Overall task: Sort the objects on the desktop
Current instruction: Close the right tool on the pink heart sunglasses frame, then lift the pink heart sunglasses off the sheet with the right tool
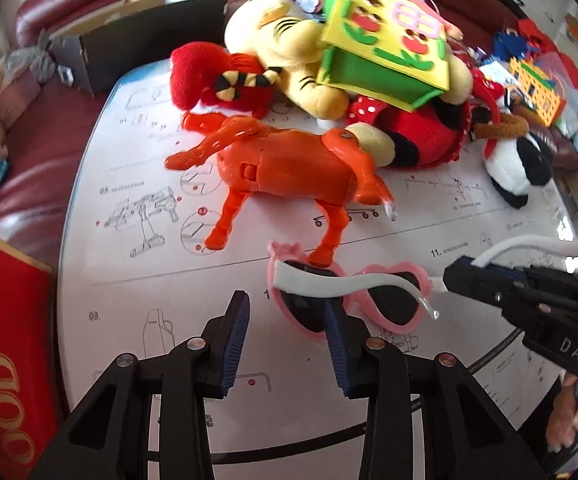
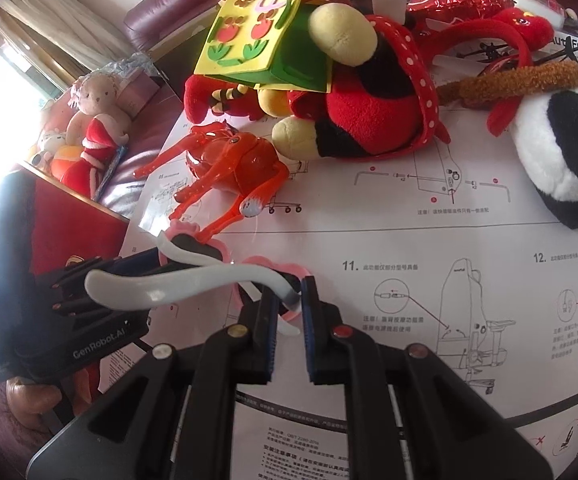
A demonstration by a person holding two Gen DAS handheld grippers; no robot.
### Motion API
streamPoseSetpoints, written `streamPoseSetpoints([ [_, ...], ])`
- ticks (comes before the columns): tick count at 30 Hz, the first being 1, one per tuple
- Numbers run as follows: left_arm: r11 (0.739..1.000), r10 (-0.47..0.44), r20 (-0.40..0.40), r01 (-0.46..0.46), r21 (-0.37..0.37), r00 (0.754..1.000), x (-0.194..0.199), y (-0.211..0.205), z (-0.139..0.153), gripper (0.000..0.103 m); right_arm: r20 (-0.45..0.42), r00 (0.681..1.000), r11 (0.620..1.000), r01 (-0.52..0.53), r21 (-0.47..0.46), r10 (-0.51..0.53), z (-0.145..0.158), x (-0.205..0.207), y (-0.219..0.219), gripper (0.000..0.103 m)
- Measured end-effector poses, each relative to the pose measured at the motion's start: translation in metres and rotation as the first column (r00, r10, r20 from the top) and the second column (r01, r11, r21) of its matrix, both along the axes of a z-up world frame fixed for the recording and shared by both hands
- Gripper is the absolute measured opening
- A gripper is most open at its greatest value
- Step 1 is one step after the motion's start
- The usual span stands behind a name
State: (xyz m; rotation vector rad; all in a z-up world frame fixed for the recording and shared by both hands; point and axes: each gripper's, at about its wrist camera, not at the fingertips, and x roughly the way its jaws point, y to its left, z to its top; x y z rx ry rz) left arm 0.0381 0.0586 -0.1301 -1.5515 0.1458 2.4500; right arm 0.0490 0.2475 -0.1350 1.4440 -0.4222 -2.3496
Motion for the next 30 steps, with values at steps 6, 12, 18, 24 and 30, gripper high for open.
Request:
streamPoseSetpoints([
  [6,0.988,-0.109,-0.112,0.096,-0.123,0.988,0.018,0.028,0.015,0.038,-0.004,1.0,1.0,0.004,0.013,-0.004,-0.001,-0.004,-0.001,0.015],
  [12,0.956,-0.193,-0.126,0.157,-0.247,0.973,0.02,0.041,0.01,0.038,-0.003,1.0,1.0,-0.006,0.018,0.006,-0.003,-0.006,0.0,0.014],
  [18,0.957,-0.196,-0.063,0.177,-0.231,0.979,0.017,0.041,0.0,0.053,0.002,1.0,1.0,-0.012,0.016,0.012,-0.007,-0.009,0.001,0.013],
  [24,0.996,-0.042,0.073,0.036,0.082,0.996,-0.011,0.009,-0.001,0.053,0.002,1.0,1.0,-0.015,0.011,0.015,-0.009,-0.013,0.003,0.013],
  [30,0.999,-0.003,0.042,0.001,0.047,0.999,-0.017,0.001,0.002,0.053,0.014,1.0,1.0,-0.017,0.003,0.017,-0.013,-0.016,0.004,0.013],
])
